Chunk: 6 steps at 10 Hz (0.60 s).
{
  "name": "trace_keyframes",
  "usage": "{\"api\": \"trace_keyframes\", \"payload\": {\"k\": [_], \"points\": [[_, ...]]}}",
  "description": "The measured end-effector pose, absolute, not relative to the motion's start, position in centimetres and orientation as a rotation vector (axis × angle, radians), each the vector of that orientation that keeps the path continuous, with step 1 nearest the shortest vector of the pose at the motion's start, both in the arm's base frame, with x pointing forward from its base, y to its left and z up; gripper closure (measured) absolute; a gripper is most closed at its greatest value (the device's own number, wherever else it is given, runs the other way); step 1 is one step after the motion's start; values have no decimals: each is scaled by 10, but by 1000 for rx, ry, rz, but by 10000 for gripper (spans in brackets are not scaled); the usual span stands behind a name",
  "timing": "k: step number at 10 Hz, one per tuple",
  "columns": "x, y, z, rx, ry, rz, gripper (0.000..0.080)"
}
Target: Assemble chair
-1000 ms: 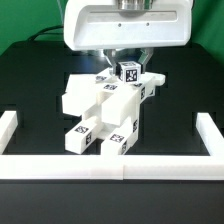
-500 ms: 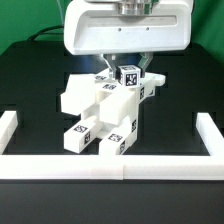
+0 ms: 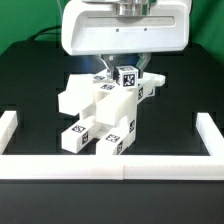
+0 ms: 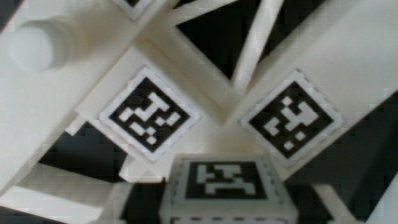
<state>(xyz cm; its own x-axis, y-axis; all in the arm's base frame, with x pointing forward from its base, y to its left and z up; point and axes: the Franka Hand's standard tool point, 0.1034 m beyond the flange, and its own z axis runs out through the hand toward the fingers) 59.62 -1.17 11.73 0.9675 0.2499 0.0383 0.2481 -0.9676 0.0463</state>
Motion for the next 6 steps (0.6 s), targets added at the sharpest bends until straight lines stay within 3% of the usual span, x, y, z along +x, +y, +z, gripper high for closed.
{"api": "trace_keyframes", "payload": {"k": [6], "points": [[596,-12,117,3075,389,68,514]]}}
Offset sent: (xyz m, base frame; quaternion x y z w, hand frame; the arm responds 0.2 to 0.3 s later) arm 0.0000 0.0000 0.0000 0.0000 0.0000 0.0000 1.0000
